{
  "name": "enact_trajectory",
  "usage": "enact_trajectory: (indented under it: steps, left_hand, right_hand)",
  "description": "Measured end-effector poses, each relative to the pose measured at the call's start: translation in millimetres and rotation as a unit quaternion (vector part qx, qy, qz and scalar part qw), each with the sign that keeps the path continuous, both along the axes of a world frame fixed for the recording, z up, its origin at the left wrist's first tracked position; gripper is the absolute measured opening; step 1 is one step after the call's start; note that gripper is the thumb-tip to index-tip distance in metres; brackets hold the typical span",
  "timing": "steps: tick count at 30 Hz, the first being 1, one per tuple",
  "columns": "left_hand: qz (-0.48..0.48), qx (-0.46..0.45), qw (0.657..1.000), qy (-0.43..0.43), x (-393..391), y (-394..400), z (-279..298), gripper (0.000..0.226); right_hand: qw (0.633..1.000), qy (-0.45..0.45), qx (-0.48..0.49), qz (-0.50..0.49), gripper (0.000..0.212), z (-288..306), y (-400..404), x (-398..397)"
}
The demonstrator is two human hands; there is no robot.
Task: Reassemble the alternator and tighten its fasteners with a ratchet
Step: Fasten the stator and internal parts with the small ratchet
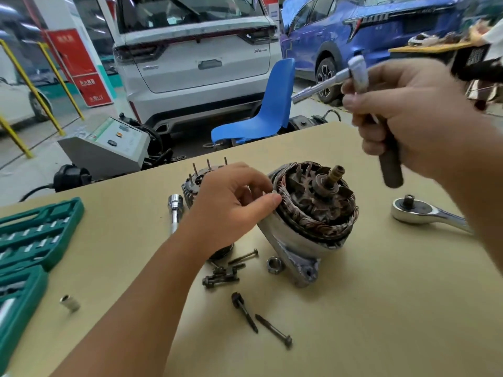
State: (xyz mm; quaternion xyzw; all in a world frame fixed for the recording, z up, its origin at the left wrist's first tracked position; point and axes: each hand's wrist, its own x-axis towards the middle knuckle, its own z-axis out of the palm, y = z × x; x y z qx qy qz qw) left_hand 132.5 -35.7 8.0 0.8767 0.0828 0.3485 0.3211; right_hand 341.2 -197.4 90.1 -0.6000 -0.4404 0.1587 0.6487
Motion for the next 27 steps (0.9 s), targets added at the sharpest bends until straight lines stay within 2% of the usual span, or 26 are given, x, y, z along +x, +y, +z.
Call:
enact_trajectory:
  steps: [3,8,12,15,17,22,27]
  left_hand:
    - [-0.002,0.029,1.0,0.002,0,1,2,0.011]
    - [0.028,0.075,0.996,-0.027,0,-3,-1,0.01]
    - [0.026,0.031,0.998,-0.038,1,-2,-5,0.008]
    - [0.04,0.016,0.999,-0.019,0,-4,-8,0.023]
    - [0.056,0.044,0.997,0.004,-3,-5,-10,0.033]
    - [0.159,0.139,0.977,-0.016,-45,-7,-11,0.011]
    - [0.087,0.127,0.971,0.186,-102,-21,-26,0.005]
  right_hand:
    - [0.988,0.141,0.052,0.037,0.009,-27,11,7]
    - [0.939,0.309,0.135,0.076,0.01,-64,17,27]
    - [0.913,0.384,0.103,0.094,0.006,-74,12,44]
    - [0.909,0.409,0.013,0.086,0.003,-79,13,47]
    - [0.909,0.41,-0.031,0.074,0.004,-83,16,46]
    - [0.916,0.393,-0.075,0.043,0.003,-90,24,43]
    - [0.931,0.34,-0.125,0.03,0.013,-95,30,46]
